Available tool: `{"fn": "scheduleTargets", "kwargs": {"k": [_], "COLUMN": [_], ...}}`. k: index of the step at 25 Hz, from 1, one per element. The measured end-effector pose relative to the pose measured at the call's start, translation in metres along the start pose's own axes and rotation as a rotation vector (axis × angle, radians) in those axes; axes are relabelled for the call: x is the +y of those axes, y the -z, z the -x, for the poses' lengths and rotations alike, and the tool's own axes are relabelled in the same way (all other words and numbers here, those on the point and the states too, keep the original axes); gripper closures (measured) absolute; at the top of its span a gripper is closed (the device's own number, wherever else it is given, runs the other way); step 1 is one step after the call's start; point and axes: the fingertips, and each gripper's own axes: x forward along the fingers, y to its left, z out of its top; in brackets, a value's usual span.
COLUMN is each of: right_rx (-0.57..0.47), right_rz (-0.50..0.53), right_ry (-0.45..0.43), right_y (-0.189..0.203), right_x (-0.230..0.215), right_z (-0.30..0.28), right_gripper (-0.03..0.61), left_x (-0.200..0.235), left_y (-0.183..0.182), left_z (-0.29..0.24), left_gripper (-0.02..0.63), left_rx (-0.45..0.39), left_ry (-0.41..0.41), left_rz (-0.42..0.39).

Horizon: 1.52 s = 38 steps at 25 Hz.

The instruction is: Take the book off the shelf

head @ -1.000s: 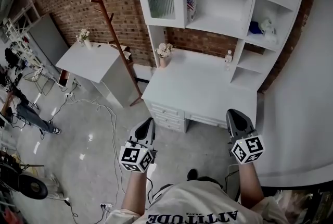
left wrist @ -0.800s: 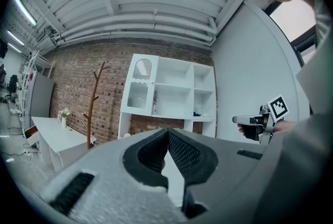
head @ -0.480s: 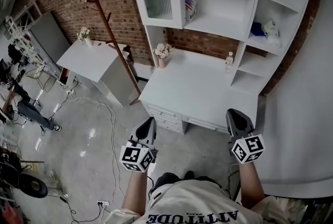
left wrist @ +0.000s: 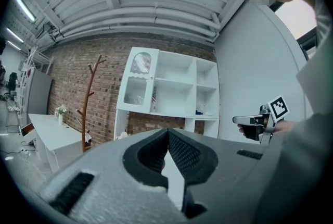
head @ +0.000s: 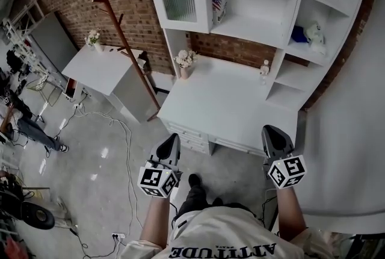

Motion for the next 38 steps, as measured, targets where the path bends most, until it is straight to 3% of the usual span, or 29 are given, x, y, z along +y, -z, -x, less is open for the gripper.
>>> {"fn": "scheduleTargets", "kwargs": {"k": [25, 38], "right_rx": [-0.02, -0.04], "right_rz": [0.033, 0.058], "right_ry": [0.109, 0.176], "right_y": [-0.026, -0.042], "right_x": [-0.005, 0.001], "right_z": [-0.166, -0.223], "right_gripper": [0.545, 0.545], "left_x": [0.125, 0.173], "left_y": [-0.032, -0.045], "left_z": [-0.137, -0.179], "left_gripper": [0.589, 0.589], "left_rx": [-0.015, -0.01], "left_ry": [0.141, 0.237], "left_rz": [-0.027, -0.045]}}
